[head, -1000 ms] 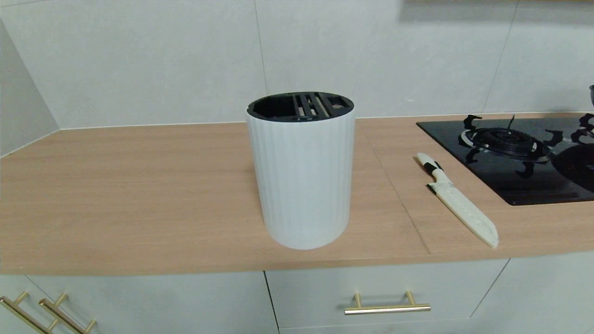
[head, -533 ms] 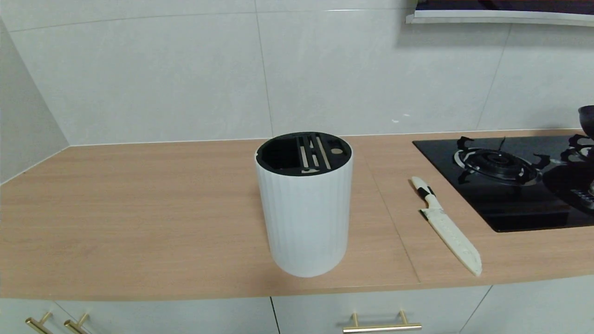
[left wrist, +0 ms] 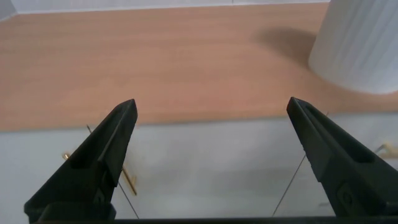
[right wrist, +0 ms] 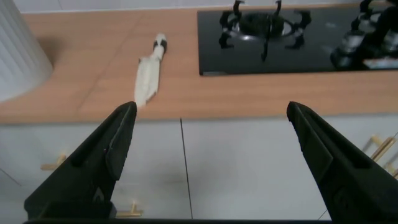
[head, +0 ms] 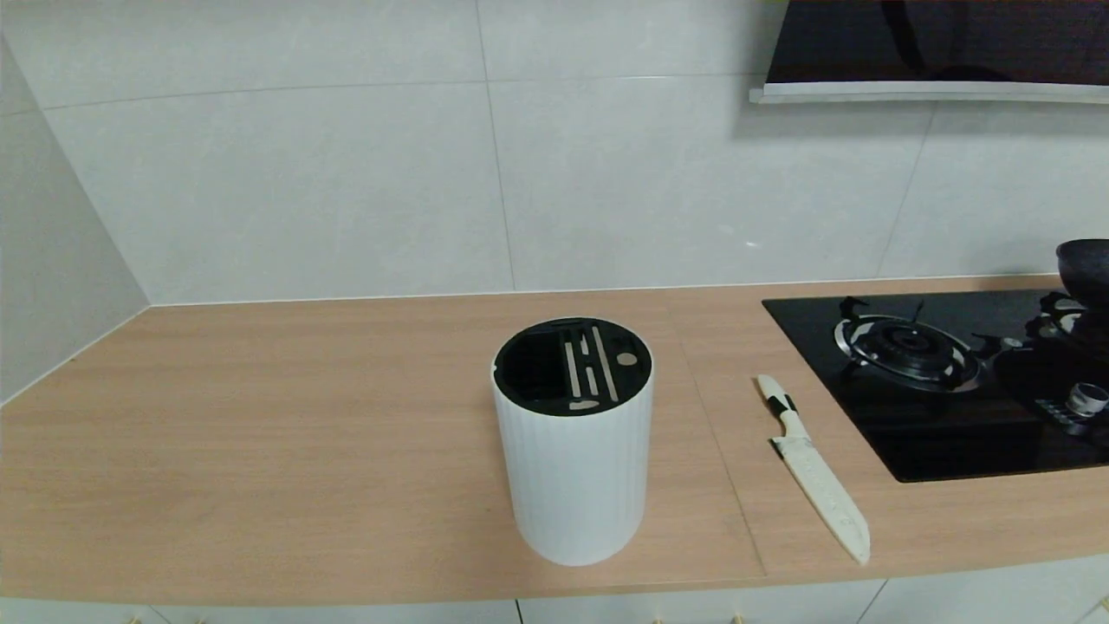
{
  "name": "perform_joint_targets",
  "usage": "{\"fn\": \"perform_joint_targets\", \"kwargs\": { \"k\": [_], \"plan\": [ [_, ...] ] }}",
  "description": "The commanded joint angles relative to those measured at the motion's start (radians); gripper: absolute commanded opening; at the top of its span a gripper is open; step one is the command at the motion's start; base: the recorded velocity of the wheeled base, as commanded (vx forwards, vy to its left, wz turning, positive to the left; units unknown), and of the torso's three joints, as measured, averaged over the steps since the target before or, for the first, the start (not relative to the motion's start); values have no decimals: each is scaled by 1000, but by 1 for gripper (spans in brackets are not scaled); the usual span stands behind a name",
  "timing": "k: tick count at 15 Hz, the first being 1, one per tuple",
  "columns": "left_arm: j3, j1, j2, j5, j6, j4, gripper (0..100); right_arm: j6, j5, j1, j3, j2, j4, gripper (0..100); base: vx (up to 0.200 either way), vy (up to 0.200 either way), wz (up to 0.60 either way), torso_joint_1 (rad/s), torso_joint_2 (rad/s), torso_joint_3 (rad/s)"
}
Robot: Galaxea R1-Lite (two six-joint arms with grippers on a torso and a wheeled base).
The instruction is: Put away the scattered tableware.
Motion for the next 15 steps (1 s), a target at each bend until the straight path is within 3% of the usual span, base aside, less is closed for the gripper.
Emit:
{"fn": "perform_joint_targets", "kwargs": {
  "k": [1, 8, 15],
  "plan": [
    [0, 0, 0, 0, 0, 0, 100, 0, 0, 1, 0, 1, 0, 100, 0, 0, 0, 261, -549, -310],
    [0, 0, 0, 0, 0, 0, 100, 0, 0, 0, 0, 1, 0, 100, 0, 0, 0, 267, -558, -302],
    [0, 0, 0, 0, 0, 0, 100, 0, 0, 0, 0, 1, 0, 100, 0, 0, 0, 136, -280, -146]
  ]
}}
